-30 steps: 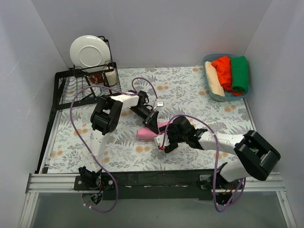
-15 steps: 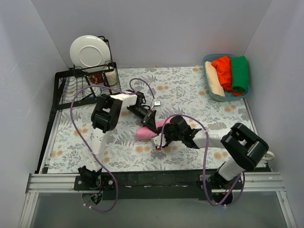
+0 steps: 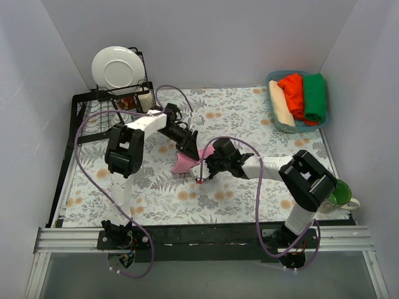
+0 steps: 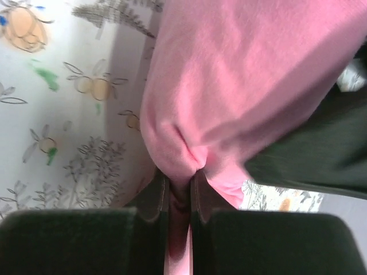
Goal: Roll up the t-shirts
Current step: Pick up the T-shirt from the center of the board, then place the T-shirt in the bin.
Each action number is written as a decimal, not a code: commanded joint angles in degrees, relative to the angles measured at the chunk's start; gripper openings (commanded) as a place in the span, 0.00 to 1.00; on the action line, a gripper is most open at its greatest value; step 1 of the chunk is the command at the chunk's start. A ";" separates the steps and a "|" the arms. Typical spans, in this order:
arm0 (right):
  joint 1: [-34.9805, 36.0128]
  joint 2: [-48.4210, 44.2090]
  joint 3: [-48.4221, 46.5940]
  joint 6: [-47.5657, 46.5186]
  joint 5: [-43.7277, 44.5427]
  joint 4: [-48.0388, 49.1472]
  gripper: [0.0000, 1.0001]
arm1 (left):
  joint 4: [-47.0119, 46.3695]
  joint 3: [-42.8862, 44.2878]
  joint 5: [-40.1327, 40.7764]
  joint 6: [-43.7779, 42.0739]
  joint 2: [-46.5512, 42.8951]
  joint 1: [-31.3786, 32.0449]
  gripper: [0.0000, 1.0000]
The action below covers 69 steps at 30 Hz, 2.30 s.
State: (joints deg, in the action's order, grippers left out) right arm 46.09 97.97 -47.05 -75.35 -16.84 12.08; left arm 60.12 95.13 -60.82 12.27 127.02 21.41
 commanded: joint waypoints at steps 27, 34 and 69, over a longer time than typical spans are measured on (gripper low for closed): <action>-37.20 18.65 -63.70 44.50 32.90 -27.39 0.01 | -20.74 2.60 7.99 14.45 -31.49 -6.56 0.67; -39.75 26.46 -68.87 48.10 42.68 -24.21 0.01 | -19.51 3.13 10.01 14.36 -30.34 -6.56 0.69; -37.48 41.16 -72.84 51.97 52.07 -19.46 0.01 | -17.49 2.69 13.71 12.69 -25.42 -6.47 0.72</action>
State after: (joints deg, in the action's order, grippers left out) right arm 6.48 138.93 -120.27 -24.80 32.14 -10.31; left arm 42.44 97.84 -47.29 25.71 102.85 14.85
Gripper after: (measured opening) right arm 0.168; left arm 0.717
